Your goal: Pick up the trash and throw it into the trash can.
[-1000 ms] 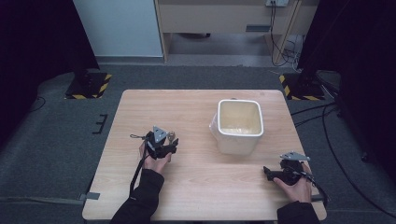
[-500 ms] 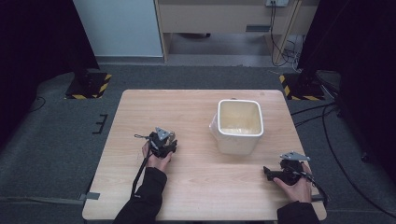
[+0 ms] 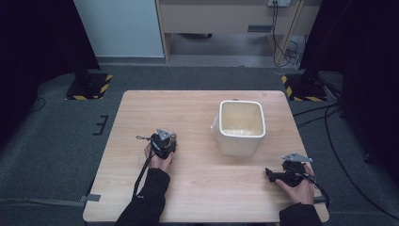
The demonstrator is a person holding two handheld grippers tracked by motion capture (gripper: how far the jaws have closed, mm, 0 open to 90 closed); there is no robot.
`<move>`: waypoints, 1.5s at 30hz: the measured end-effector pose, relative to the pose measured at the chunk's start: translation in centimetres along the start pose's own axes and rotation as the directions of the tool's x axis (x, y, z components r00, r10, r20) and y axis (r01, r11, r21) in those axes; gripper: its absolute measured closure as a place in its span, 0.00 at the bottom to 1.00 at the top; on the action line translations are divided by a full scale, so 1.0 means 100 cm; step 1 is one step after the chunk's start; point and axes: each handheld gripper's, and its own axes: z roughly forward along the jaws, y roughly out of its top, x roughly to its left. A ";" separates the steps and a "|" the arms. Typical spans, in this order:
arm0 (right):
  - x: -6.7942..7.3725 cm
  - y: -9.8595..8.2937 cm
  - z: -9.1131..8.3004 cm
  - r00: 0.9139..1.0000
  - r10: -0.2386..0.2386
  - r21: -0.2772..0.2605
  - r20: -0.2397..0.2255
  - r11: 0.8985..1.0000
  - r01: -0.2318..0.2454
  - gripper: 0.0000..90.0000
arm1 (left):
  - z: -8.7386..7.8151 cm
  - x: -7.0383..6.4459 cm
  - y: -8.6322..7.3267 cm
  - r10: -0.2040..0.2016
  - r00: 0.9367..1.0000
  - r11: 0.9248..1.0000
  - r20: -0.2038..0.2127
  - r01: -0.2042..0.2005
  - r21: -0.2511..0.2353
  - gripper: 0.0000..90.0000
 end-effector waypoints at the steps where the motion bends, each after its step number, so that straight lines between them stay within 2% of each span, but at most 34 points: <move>1: 0.000 0.000 0.000 1.000 0.000 0.000 0.000 1.000 0.000 0.00 | 0.000 0.000 0.000 0.001 1.000 1.000 0.000 -0.001 0.000 0.78; 4: 0.000 0.000 0.000 1.000 0.001 -0.001 0.000 1.000 -0.001 0.00 | 0.000 -0.002 0.000 0.003 1.000 1.000 0.001 -0.003 0.000 0.86; 10: 0.000 0.000 0.000 1.000 0.000 0.000 0.000 1.000 0.000 0.00 | 0.000 -0.001 0.000 -0.008 1.000 1.000 0.010 0.008 -0.002 0.88; 16: 0.000 0.000 0.000 1.000 -0.001 0.001 -0.001 1.000 0.001 0.00 | -0.002 -0.001 0.000 -0.002 1.000 1.000 0.026 0.002 0.001 0.88; 29: 0.000 0.000 0.000 1.000 0.002 -0.001 0.000 1.000 -0.002 0.00 | -0.019 -0.004 0.007 0.008 0.998 0.998 0.066 -0.004 -0.069 0.88; 45: 0.000 0.000 0.000 1.000 0.000 -0.001 0.000 1.000 0.000 0.00 | -0.041 -0.009 0.021 0.014 0.994 0.987 0.105 0.003 -0.158 0.88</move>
